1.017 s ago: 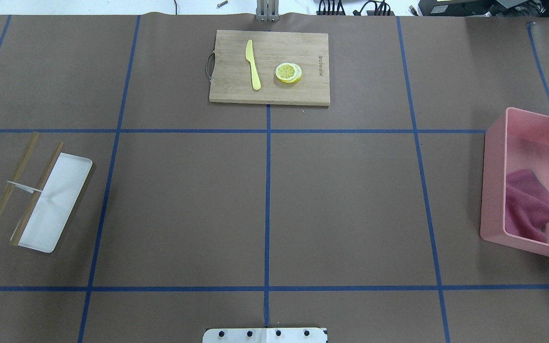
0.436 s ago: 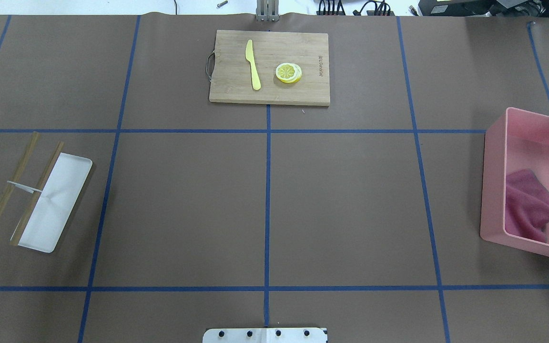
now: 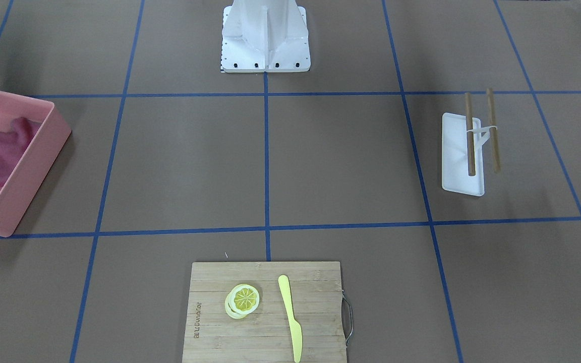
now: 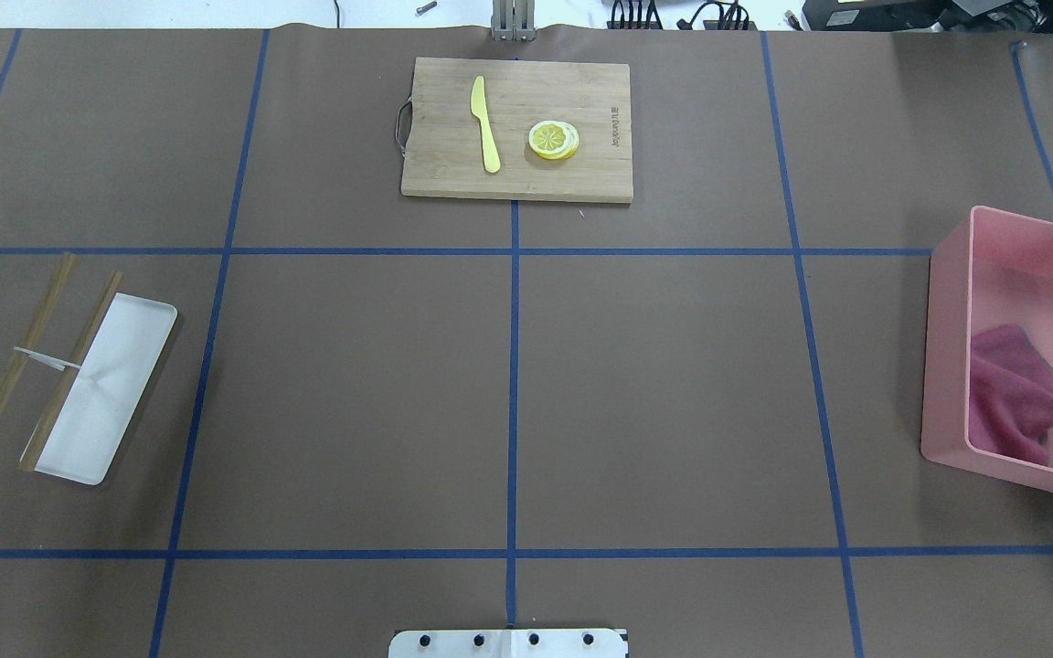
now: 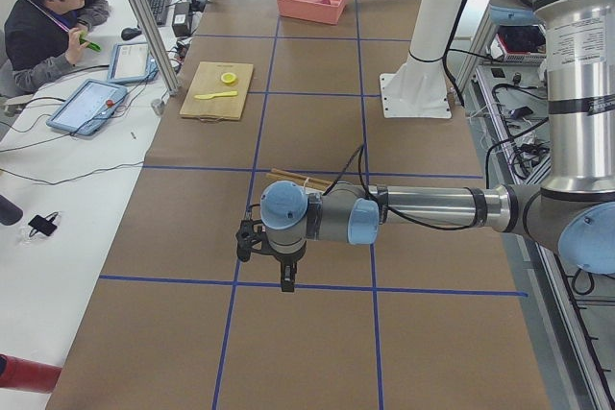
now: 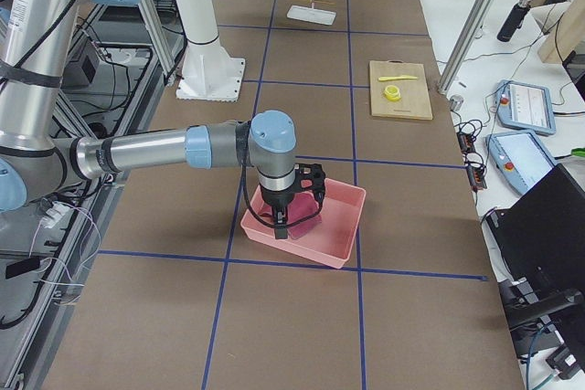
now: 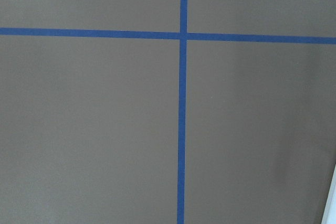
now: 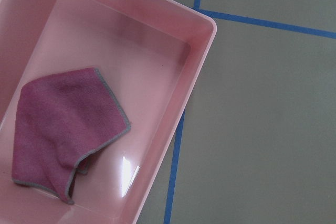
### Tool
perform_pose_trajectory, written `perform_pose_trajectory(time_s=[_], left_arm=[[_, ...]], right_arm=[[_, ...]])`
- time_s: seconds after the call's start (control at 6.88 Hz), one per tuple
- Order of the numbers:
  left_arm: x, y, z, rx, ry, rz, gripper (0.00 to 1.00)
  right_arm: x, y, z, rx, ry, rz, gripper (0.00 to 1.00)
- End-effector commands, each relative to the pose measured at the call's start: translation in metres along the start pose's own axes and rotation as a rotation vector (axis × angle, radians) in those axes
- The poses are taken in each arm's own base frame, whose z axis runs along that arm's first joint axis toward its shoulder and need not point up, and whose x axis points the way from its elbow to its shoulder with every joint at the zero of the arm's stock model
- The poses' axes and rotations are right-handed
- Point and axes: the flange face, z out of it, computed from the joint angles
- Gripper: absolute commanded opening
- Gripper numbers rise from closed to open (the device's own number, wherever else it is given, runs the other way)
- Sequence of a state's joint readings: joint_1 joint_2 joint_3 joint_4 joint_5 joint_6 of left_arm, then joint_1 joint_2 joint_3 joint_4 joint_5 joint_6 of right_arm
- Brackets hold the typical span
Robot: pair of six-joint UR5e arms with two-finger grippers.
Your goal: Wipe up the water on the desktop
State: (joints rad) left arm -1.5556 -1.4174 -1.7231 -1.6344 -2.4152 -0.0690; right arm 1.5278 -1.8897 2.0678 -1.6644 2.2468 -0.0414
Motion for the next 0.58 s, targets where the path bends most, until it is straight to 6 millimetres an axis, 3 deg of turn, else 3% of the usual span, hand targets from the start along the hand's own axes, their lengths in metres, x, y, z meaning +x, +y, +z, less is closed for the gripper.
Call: perform_pose_trajectory(time_s=[0.0,0.44], left_arm=[[-0.0002,0.0,0.0002,-0.001,-0.001,-0.001,0.99],[-0.0003,-0.0001,0.0001,0.0,-0.002,0.0,0.99]], right_arm=[[-0.0038,-0.0017,-0.0047,0.009,0.0,-0.008,1.0],[-0.0075,-0.0028,-0.0092,0.019,-0.001,-0.015,1.0]])
